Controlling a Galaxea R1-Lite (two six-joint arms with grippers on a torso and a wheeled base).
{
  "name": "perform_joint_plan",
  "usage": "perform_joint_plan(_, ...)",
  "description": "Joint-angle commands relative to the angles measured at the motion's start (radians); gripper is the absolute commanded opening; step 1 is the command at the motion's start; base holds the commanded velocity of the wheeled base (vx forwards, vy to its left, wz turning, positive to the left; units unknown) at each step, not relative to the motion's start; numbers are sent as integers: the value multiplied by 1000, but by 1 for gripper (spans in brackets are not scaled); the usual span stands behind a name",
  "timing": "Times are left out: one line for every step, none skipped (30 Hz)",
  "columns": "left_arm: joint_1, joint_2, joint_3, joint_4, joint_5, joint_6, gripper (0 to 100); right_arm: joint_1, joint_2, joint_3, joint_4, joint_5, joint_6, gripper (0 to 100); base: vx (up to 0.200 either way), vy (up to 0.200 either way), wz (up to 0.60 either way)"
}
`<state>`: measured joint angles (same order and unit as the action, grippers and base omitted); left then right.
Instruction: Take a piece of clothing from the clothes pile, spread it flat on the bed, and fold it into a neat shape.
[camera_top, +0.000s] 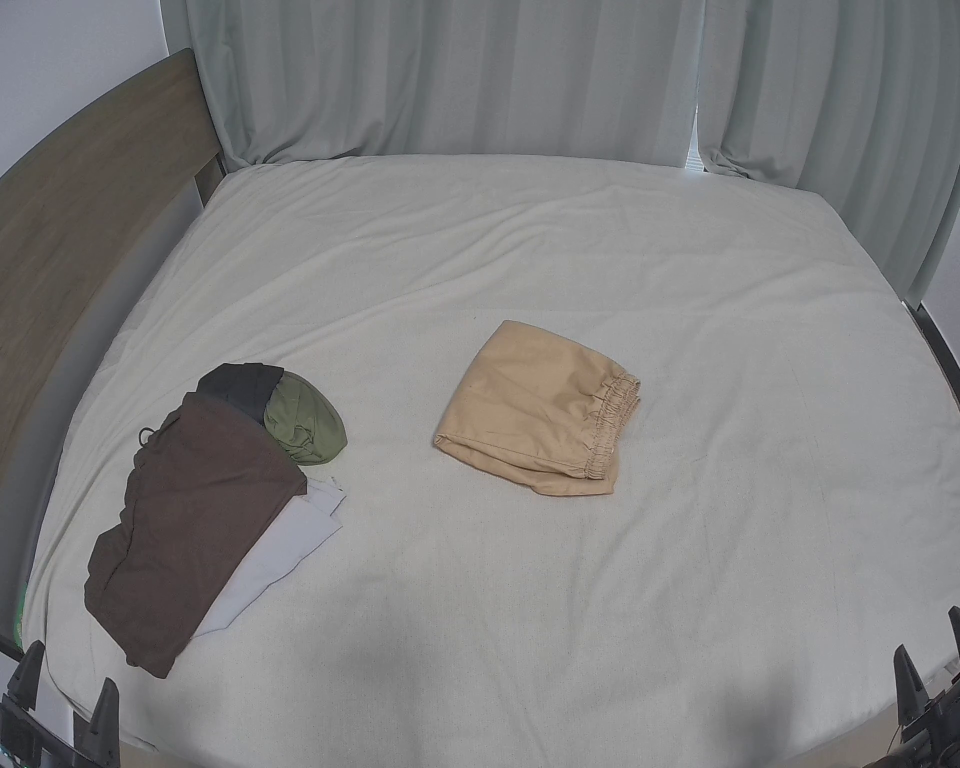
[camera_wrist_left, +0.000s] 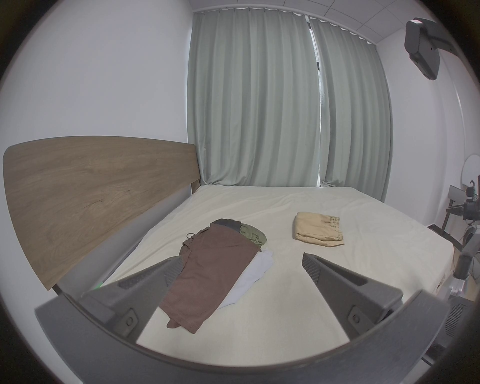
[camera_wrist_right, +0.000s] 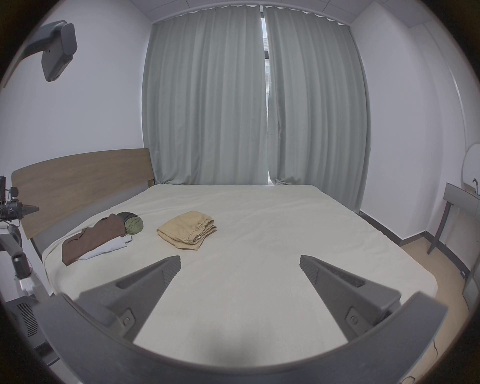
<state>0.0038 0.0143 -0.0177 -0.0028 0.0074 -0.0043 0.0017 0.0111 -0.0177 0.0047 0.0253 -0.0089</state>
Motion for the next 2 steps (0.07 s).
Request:
perform_joint_plan(1, -14, 18, 0, 0, 0, 100, 0, 0, 16, 0, 1, 0, 100, 0, 0, 0)
perform_joint_plan(1, -14, 18, 0, 0, -2, 100, 0, 0, 16, 0, 1, 0, 100, 0, 0, 0)
